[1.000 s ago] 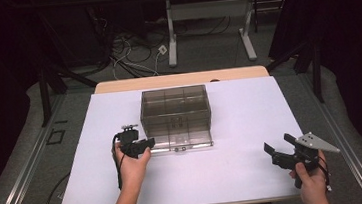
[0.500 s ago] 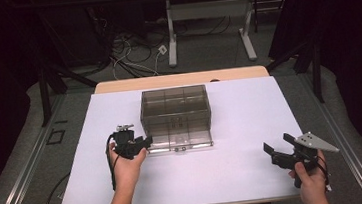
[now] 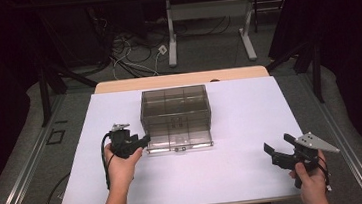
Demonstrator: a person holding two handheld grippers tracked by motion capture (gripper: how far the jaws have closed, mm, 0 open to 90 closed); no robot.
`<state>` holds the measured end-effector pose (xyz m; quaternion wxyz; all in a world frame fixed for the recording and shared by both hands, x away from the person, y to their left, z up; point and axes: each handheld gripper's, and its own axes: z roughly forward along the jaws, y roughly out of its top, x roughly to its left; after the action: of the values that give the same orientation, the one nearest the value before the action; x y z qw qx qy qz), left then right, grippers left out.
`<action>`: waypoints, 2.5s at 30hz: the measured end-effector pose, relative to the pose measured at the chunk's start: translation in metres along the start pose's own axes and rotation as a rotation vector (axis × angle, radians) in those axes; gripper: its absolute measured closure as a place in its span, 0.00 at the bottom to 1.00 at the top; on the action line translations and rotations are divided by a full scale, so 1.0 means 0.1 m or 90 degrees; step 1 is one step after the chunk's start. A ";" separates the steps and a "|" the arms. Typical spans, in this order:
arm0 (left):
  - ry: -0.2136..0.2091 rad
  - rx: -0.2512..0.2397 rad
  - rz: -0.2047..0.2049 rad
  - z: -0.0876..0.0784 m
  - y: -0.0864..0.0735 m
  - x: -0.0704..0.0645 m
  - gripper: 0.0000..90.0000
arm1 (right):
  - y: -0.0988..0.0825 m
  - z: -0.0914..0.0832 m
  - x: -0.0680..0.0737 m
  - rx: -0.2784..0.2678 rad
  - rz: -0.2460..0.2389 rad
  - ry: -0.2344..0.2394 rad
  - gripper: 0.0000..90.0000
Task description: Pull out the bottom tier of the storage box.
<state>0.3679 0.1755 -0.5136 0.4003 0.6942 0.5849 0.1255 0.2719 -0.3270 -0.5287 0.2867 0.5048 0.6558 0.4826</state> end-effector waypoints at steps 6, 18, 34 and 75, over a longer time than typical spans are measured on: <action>0.021 -0.003 0.006 -0.02 0.00 0.10 0.48 | 0.00 0.00 0.00 0.004 -0.001 0.000 0.16; 0.050 -0.054 0.023 -0.10 -0.01 0.32 0.44 | 0.01 0.01 0.00 0.000 -0.002 0.003 0.16; 0.073 -0.075 0.020 -0.16 -0.03 0.49 0.39 | 0.01 0.04 0.02 -0.011 -0.002 0.008 0.16; 0.123 0.032 0.041 0.05 -0.20 0.74 0.69 | 0.01 0.02 0.02 0.011 -0.008 0.013 0.16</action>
<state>0.3779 0.2408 -0.5533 0.3205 0.7071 0.6012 0.1895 0.2737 -0.3243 -0.5283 0.2785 0.4982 0.6660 0.4804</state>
